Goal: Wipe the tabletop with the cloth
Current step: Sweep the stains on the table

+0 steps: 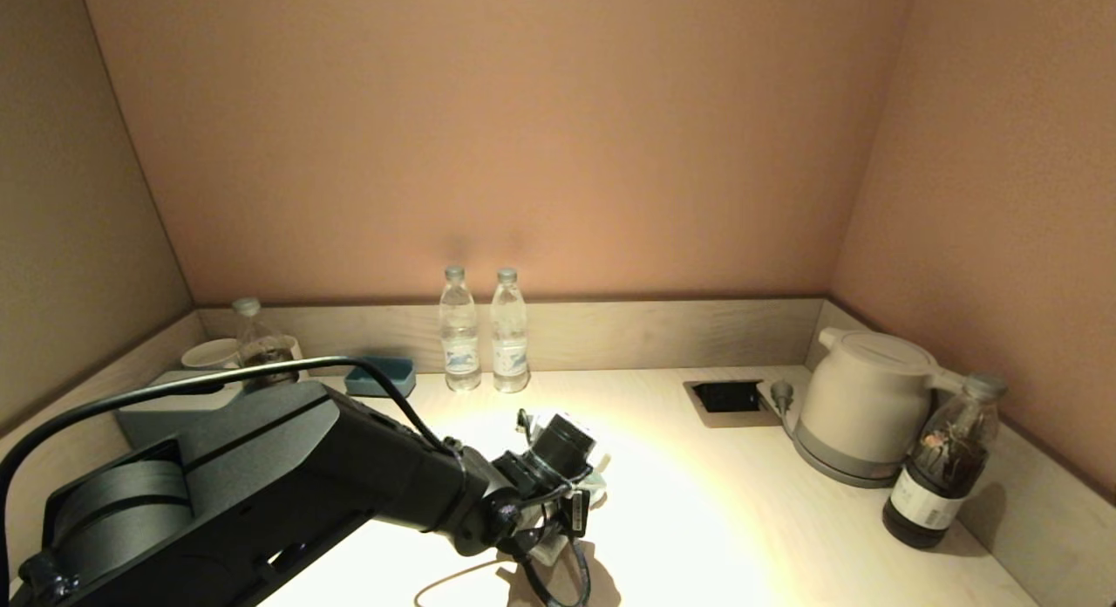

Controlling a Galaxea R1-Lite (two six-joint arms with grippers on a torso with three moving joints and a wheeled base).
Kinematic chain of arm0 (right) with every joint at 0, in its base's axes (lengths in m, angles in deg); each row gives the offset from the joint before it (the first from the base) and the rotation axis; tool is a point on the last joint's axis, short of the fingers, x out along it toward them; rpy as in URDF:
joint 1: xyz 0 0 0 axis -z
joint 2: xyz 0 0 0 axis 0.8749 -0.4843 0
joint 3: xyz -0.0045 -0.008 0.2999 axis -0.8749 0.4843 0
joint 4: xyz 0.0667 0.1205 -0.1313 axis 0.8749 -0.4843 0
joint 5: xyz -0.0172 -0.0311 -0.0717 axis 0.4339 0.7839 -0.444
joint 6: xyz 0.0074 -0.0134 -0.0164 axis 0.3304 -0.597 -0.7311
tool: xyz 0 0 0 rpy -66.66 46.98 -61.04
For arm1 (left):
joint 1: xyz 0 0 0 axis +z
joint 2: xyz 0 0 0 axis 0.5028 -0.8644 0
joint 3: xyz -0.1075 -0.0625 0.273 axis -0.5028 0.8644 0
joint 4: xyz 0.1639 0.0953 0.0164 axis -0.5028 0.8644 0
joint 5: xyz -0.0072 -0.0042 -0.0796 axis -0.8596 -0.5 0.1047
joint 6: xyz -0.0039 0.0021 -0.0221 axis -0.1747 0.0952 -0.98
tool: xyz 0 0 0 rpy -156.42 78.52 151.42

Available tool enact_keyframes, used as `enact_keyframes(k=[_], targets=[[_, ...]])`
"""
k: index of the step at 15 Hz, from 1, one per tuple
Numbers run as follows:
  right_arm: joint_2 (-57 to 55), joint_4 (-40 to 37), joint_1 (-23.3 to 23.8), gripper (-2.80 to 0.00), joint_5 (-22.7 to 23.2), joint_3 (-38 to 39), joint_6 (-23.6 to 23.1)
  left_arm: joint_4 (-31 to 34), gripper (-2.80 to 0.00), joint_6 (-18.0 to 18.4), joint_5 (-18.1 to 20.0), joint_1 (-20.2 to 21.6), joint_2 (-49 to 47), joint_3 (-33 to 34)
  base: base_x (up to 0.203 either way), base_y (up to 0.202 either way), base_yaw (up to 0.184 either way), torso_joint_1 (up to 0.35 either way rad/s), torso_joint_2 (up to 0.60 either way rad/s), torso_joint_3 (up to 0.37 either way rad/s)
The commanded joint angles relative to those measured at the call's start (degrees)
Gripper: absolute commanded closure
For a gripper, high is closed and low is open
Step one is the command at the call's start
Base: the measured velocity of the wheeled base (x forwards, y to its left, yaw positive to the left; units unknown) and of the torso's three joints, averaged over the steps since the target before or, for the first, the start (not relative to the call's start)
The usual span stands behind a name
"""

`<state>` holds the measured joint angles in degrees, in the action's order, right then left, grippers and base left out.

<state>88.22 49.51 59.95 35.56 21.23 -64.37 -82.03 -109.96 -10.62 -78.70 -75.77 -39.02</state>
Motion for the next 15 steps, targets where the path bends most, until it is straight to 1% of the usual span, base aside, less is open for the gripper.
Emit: enact_keyframes(k=[1,2,4,6,7,9,10,11,15], targets=[[-0.1,0.0,-0.1,0.00,0.0,0.0,0.0,-0.2,0.00,-0.2,-0.1,0.4,0.0,-0.2,0.000,0.000,0.000,0.000,0.00,0.000],[-0.1,0.0,-0.1,0.00,0.1,0.0,0.0,-0.3,0.00,-0.1,-0.4,1.6,-0.6,-0.3,0.000,0.000,0.000,0.000,0.00,0.000],[-0.1,0.0,-0.1,0.00,0.1,-0.1,0.0,-0.3,0.00,-0.1,-1.6,7.1,-1.6,-0.1,0.000,0.000,0.000,0.000,0.00,0.000],[-0.1,0.0,-0.1,0.00,0.0,0.0,0.0,-0.2,0.00,-0.2,-3.8,9.3,-1.7,1.0,0.000,0.000,0.000,0.000,0.00,0.000],[-0.1,0.0,-0.1,0.00,0.0,0.0,0.0,-0.2,0.00,-0.2,-3.9,9.4,-1.7,1.1,0.000,0.000,0.000,0.000,0.00,0.000],[-0.1,0.0,-0.1,0.00,0.0,-0.1,0.0,-0.3,0.00,-0.5,-4.8,11.4,-1.9,3.2,0.000,0.000,0.000,0.000,0.00,0.000],[-0.1,0.0,-0.1,0.00,0.1,-0.1,0.0,-0.4,0.00,-0.6,-4.9,11.5,-1.6,3.5,0.000,0.000,0.000,0.000,0.00,0.000],[-0.1,0.0,-0.1,0.00,0.1,0.0,0.0,-0.7,0.00,-0.9,-5.0,11.6,-0.7,5.4,0.000,0.000,0.000,0.000,0.00,0.000],[-0.1,0.0,-0.1,0.00,0.1,-0.1,0.0,-0.3,0.00,-3.9,-5.2,11.5,3.7,9.8,0.000,0.000,0.000,0.000,0.00,0.000]])
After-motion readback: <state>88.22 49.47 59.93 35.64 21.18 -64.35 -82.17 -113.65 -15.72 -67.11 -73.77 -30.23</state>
